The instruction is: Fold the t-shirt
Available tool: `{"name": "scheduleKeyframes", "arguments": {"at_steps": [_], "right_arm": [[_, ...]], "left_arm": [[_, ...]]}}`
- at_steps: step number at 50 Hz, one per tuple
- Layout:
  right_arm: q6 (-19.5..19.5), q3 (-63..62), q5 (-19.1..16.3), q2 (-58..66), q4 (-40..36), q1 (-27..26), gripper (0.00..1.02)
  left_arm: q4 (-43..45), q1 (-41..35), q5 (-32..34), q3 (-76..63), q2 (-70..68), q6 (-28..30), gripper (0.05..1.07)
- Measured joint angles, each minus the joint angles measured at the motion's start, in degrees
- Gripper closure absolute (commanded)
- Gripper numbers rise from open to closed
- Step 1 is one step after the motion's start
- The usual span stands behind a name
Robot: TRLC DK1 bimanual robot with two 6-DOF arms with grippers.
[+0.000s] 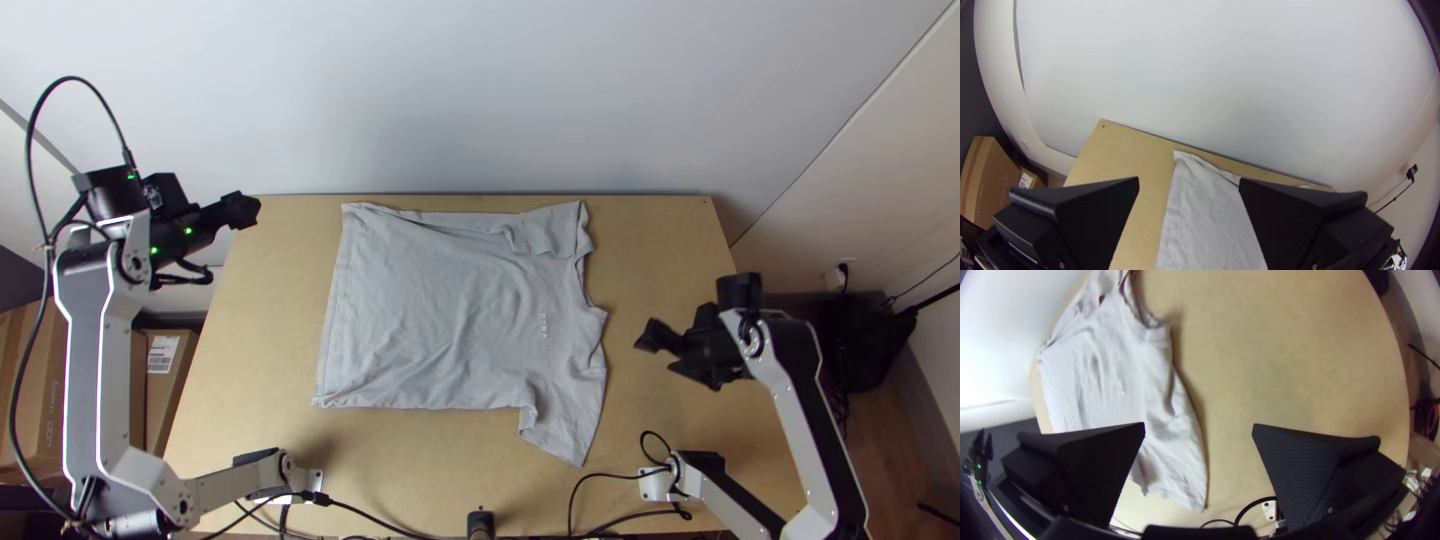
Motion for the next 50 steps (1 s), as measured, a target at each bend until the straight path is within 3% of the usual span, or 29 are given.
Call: {"name": "scheduleKeyframes", "arguments": {"at_steps": [8, 14, 19, 50], "right_arm": [[-0.50, -9.33, -2.99, -1.90, 1.27, 4.11, 0.16], [-0.46, -14.49, -3.63, -0.26, 2.82, 8.72, 0.18], [-0.44, -15.72, -3.87, 1.36, 6.01, 9.46, 0.32], [-0.48, -15.56, -4.48, 15.12, 22.67, 11.39, 0.37]], "left_arm": [[-2.89, 0.07, 0.17, -1.53, -4.85, 1.05, 0.11], [-3.87, 0.07, 0.17, -1.81, -6.86, 1.27, 0.11], [-4.57, 0.11, 0.17, -1.81, -7.85, 1.46, 0.11], [-5.73, 1.20, 0.17, -1.84, -8.81, 4.52, 0.11]]}}
